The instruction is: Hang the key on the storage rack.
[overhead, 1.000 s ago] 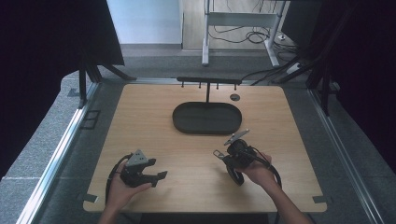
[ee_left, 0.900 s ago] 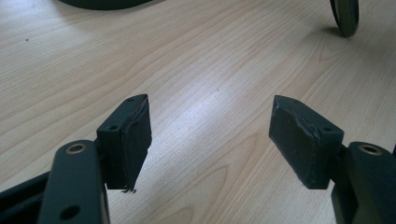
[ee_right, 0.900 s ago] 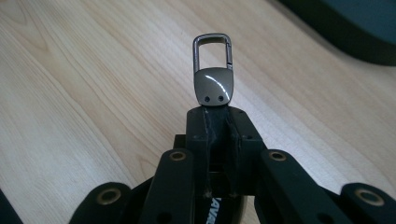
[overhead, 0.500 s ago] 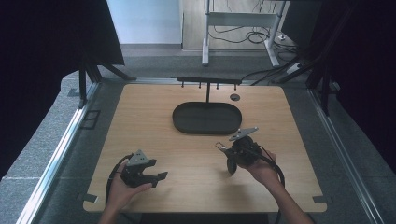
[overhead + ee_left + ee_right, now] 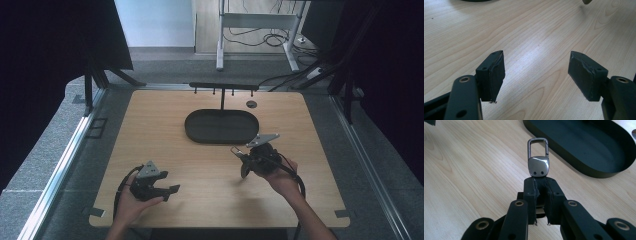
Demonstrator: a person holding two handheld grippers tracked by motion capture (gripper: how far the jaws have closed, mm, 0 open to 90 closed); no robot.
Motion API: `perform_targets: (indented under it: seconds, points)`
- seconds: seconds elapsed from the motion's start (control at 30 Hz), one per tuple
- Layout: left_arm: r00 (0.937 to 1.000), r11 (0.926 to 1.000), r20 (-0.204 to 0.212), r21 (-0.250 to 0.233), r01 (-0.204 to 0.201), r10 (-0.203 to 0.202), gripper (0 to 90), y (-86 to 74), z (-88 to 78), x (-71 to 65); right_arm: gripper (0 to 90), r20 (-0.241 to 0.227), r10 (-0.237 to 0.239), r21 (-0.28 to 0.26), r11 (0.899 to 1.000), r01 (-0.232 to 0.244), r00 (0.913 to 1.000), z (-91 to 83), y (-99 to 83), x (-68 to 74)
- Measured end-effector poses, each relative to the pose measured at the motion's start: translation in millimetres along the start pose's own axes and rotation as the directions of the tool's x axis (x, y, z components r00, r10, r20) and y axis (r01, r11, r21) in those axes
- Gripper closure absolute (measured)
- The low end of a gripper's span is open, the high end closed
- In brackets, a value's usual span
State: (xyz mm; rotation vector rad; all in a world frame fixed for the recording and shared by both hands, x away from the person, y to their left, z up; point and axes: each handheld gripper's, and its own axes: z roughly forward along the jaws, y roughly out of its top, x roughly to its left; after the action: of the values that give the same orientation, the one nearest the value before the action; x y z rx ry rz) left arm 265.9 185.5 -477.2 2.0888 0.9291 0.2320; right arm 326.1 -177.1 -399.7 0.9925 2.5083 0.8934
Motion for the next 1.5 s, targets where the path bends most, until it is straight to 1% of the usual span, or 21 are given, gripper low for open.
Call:
perform_targets:
  seconds: [0.13,0.37,1.23,1.5]
  points:
    - [1.0000,1.0000,-0.001,0.001,-0.001,0.001,30.4,-0.1,0.1,0.0,80.6,0.012,0.011,-0.020,1.000,-0.011,0.9999,-5.3,-1.1,-4.1]
    - [1.0000,1.0000,-0.001,0.005,0.000,0.000,30.4,-0.3,1.1,0.0,80.6,0.018,0.024,-0.042,0.999,-0.023,0.9996,-8.6,-2.8,-7.1]
    - [1.0000,1.0000,-0.003,0.002,0.001,-0.001,30.4,-0.5,-0.1,1.0,80.6,0.045,0.073,-0.095,0.993,-0.069,0.9963,-17.9,-1.3,-23.8]
    - [1.0000,1.0000,-0.004,0.002,0.002,-0.002,30.4,-0.6,0.3,0.8,80.6,0.043,0.090,-0.115,0.990,-0.085,0.9950,-22.1,1.1,-32.6]
